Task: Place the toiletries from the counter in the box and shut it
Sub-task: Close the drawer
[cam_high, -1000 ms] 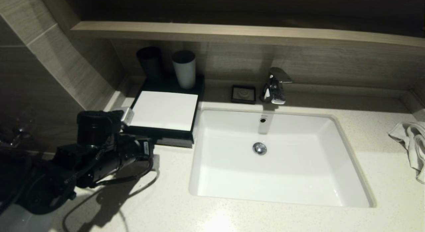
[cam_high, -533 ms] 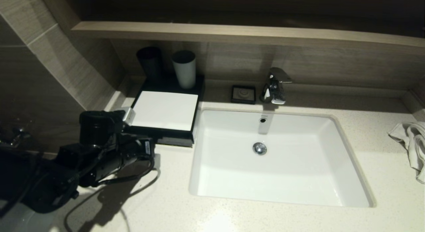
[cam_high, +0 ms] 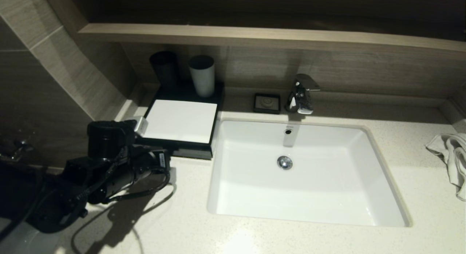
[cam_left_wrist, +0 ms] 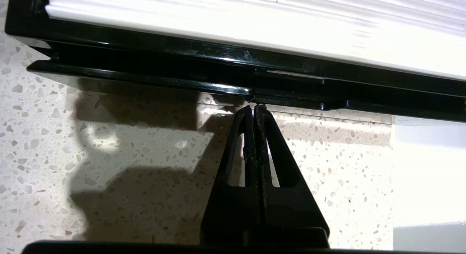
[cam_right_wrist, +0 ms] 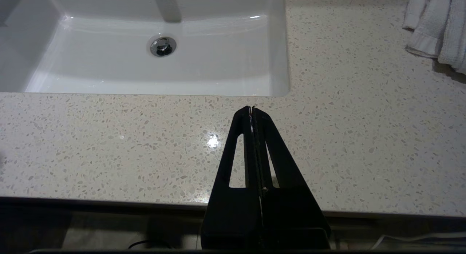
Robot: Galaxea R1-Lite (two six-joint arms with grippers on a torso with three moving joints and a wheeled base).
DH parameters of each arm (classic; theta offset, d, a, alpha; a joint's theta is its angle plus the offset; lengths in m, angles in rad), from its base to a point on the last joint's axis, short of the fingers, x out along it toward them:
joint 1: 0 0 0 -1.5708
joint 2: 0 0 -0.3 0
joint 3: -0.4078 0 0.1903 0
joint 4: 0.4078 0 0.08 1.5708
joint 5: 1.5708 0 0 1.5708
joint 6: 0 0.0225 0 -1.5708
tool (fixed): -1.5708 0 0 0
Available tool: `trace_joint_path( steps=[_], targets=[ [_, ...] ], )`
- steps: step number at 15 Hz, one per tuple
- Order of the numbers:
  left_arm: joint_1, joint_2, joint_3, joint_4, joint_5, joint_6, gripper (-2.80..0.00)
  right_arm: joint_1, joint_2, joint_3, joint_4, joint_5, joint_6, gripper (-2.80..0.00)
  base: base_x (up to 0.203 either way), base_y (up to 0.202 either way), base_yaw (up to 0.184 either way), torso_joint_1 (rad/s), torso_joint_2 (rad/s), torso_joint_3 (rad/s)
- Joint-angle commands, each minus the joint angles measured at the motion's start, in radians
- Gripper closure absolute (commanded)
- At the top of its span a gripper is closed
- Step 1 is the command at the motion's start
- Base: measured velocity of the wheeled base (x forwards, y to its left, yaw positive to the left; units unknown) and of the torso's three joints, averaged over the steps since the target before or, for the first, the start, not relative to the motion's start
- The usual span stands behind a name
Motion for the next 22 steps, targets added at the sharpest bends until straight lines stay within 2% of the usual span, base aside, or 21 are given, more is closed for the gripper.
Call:
trace_joint_path(
  steps=[1,7,14,19,22],
  targets=[
    [0.0,0.0,-0.001,-0.005,0.001,-0.003,0.0,0.0,0.002,0.0,0.0,0.0,0.001,0.0,0.0,0.0,0.0,0.0,0.0,0.0],
    [-0.002,0.006,0.008,-0.069,0.027,-0.015,0.0,0.0,0.002,0.0,0.0,0.0,0.0,0.0,0.0,0.0,0.0,0.0,0.0,0.0],
    [-0.013,-0.03,0.048,-0.054,0.03,-0.008,0.0,0.0,0.002,0.0,0.0,0.0,0.001,0.0,0.0,0.0,0.0,0.0,0.0,0.0],
    [-0.025,-0.121,0.072,0.005,0.03,-0.006,0.0,0.0,0.002,0.0,0.0,0.0,-0.001,0.0,0.0,0.0,0.0,0.0,0.0,0.0],
    [-0.025,-0.176,0.103,0.013,0.03,0.036,0.0,0.0,0.002,0.0,0.0,0.0,0.0,0.0,0.0,0.0,0.0,0.0,0.0,0.0]
  ],
)
